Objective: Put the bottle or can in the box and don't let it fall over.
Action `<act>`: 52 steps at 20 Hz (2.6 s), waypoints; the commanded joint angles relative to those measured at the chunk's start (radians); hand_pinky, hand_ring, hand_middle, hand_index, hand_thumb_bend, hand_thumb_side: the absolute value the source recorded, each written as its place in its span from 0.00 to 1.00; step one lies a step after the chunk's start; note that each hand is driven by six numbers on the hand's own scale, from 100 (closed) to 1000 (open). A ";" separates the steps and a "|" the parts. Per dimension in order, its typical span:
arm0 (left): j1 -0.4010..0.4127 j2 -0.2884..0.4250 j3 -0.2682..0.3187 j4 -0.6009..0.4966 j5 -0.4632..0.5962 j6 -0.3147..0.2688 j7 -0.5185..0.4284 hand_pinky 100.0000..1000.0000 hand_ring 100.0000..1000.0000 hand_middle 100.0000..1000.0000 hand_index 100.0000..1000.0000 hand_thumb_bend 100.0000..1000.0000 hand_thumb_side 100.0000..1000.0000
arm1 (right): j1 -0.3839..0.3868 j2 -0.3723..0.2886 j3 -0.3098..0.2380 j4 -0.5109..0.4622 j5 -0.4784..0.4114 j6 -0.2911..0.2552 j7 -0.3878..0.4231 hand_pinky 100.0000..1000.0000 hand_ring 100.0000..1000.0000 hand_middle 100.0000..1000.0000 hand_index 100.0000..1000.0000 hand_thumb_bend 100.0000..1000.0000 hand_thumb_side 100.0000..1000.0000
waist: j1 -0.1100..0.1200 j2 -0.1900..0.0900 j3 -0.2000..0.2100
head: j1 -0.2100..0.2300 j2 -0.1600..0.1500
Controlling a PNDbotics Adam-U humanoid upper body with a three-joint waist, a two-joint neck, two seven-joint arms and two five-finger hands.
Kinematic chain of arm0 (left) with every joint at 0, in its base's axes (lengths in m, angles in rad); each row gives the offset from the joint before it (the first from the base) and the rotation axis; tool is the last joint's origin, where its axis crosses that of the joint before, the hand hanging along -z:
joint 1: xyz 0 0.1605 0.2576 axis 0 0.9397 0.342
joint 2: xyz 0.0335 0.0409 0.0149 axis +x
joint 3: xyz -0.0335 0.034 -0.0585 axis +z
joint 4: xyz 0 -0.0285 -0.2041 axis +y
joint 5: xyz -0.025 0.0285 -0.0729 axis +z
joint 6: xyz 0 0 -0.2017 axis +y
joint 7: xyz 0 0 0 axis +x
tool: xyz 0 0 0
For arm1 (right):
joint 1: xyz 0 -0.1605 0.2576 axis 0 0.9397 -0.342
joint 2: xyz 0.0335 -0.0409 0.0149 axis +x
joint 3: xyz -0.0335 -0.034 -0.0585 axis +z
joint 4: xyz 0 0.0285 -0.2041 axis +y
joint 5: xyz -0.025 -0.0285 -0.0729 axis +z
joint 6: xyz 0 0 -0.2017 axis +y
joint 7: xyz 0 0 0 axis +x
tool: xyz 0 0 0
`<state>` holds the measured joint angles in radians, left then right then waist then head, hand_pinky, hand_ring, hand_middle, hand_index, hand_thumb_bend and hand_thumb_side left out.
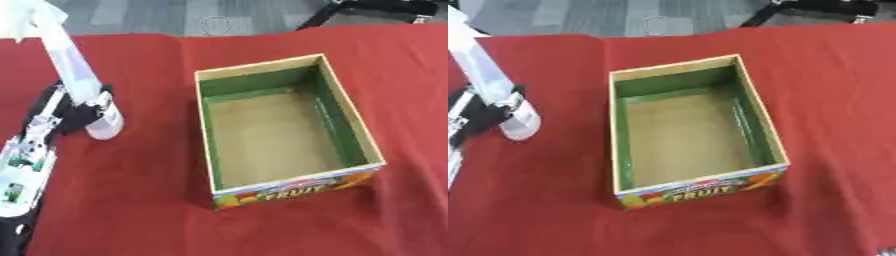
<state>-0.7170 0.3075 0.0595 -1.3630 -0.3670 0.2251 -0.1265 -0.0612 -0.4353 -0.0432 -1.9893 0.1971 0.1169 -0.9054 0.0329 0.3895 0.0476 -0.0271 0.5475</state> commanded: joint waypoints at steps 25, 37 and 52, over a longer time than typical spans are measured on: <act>-0.106 0.007 -0.046 -0.365 0.160 -0.025 0.040 0.72 1.00 0.65 0.04 0.00 0.58 | -0.002 -0.033 -0.040 -0.011 -0.027 -0.021 -0.002 0.50 0.41 0.41 0.62 0.00 1.00 | 0.009 -0.041 -0.012 | -0.041 0.020; -0.152 -0.162 -0.188 -0.446 0.153 -0.023 -0.012 0.71 1.00 0.64 0.04 0.00 0.60 | -0.033 -0.060 -0.173 -0.011 -0.087 -0.052 -0.002 0.53 0.45 0.44 0.64 0.00 1.00 | 0.023 -0.068 -0.045 | 0.006 0.074; -0.126 -0.319 -0.311 -0.191 -0.039 -0.115 0.082 0.69 1.00 0.68 0.04 0.00 0.61 | -0.064 -0.084 -0.236 -0.011 -0.133 -0.052 -0.002 0.55 0.46 0.45 0.65 0.00 1.00 | 0.029 -0.087 -0.080 | 0.058 0.065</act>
<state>-0.8281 -0.0034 -0.2447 -1.5657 -0.3902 0.1196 -0.0558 -0.1164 -0.4863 -0.2655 -1.9893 0.0694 0.0697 -0.9070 0.0667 0.3309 -0.0306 0.0259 0.6220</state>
